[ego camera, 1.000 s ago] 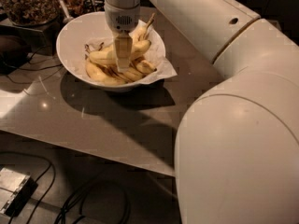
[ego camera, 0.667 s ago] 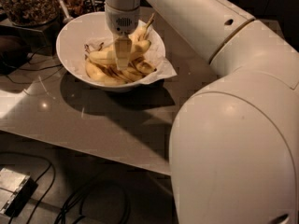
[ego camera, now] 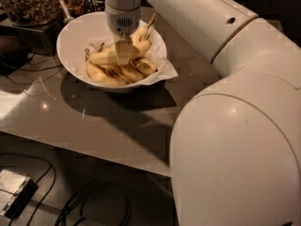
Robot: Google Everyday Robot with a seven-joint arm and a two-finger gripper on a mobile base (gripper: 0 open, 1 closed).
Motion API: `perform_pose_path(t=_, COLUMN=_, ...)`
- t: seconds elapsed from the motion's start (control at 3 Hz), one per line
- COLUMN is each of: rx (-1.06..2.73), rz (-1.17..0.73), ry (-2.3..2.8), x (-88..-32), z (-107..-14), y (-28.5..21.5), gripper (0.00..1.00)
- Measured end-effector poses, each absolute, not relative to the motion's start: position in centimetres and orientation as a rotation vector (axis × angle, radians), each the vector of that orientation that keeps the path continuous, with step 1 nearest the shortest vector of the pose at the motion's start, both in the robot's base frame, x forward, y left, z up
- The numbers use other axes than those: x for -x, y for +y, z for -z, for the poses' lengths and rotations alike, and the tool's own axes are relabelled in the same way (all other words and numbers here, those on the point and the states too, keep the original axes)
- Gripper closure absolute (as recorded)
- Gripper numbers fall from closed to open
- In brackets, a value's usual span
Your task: Pick banana from white bowl
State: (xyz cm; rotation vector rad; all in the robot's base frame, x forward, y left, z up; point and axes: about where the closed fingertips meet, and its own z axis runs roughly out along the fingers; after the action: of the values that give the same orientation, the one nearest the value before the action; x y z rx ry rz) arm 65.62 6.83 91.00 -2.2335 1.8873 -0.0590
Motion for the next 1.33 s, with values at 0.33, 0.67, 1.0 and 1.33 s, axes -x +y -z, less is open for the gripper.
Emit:
perform_pose_path(t=0.33, rx=2.233, rz=0.059, ry=1.887, x=-65.6, z=-91.0, y=6.8, gripper=1.0)
perform_pose_path(t=0.67, rx=2.185, rz=0.053, ry=1.849, x=-65.0, z=-92.3, y=7.1, gripper=1.0)
perform_pose_path(t=1.0, rx=2.11, rz=-0.003, ry=1.775, x=-62.8, z=-94.3, y=6.9, gripper=1.0)
perform_pose_path(t=1.33, rx=2.046, rz=-0.072, ry=1.727, x=-60.8, z=-95.4, y=5.7, gripper=1.0)
